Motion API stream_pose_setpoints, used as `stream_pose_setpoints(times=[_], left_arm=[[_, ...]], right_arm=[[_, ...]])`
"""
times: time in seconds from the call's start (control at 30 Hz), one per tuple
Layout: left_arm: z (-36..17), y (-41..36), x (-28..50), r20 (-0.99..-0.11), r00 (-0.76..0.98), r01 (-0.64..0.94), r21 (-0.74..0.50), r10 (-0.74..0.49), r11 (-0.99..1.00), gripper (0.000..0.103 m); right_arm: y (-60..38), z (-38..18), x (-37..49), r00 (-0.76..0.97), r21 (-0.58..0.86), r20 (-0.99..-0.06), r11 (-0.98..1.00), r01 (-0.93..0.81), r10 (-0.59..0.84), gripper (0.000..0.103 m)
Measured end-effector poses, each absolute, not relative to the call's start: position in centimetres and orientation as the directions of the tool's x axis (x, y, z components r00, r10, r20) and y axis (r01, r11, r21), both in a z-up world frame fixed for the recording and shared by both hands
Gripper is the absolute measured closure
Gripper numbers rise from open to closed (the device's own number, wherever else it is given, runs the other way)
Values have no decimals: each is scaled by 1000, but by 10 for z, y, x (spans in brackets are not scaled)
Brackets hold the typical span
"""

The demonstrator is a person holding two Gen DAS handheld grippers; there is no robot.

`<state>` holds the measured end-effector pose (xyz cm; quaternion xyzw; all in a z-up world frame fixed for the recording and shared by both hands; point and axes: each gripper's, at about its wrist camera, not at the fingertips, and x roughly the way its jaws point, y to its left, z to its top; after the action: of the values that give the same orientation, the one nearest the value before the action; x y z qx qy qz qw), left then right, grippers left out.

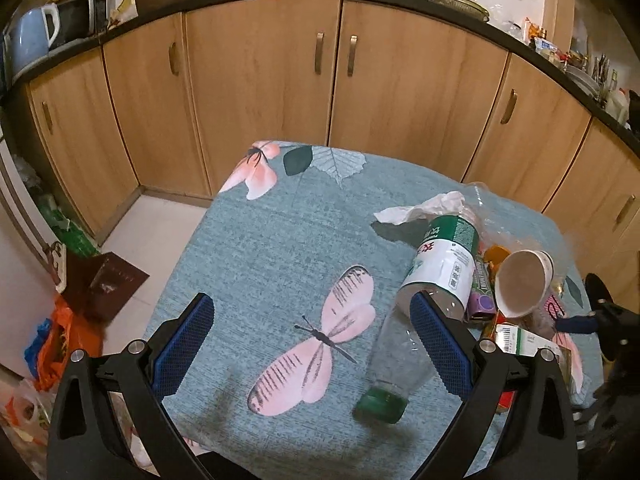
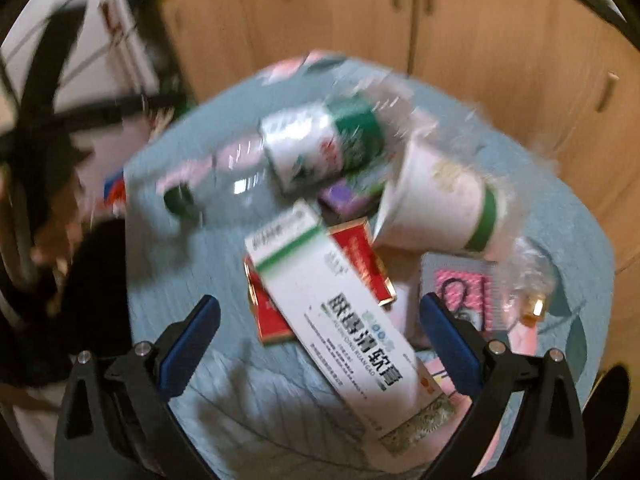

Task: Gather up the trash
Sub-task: 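Lower the right gripper onto the white-green ointment box and close it, then grasp the clear plastic bottle with the left gripper while the right gripper holds the box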

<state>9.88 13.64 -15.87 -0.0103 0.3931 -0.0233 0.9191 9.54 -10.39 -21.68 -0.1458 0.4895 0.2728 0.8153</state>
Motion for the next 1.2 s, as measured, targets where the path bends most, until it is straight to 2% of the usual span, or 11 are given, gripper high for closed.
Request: stream_pose_setpoints(times=[0.1,0.17,0.23,0.33,0.53,0.8,0.97,1.07,1.1,1.13,1.2], left_arm=[[-153,135,94,-708,703,53,-27,-57,998,8],[-151,133,94,-706,702,83,-47,-92,995,8],[-151,129,93,-704,695,128,-77,-145,989,8],[-153,119,94,-705,677,203,-96,-210,975,8],[-167,96,99,-727,603,364,-116,-329,924,8],[-194,66,124,-821,531,365,-2,-210,931,8],[-179,80,137,-808,502,333,-147,-307,931,8],[-147,110,156,-679,407,341,-508,-611,791,8],[-133,121,165,-488,329,356,-729,-808,585,8],[-123,128,172,-267,269,360,-863,-925,354,8],[-98,118,182,73,161,360,-933,-984,-11,8]], right_arm=[[-99,-218,91,342,28,-885,771,-636,315,16],[-101,-223,91,304,44,-902,765,-642,307,39],[-106,-233,93,284,19,-923,768,-640,260,49],[-117,-231,92,287,28,-920,775,-632,267,55],[-137,-216,74,333,55,-890,798,-600,311,56],[-186,-202,44,435,209,-792,859,-467,429,56],[-211,-199,24,476,314,-730,859,-404,491,56],[-226,-199,24,492,392,-685,841,-373,537,56],[-231,-200,24,497,414,-672,834,-364,550,56],[-234,-202,24,501,424,-665,832,-359,555,56],[-236,-206,23,508,446,-653,827,-343,562,56]])
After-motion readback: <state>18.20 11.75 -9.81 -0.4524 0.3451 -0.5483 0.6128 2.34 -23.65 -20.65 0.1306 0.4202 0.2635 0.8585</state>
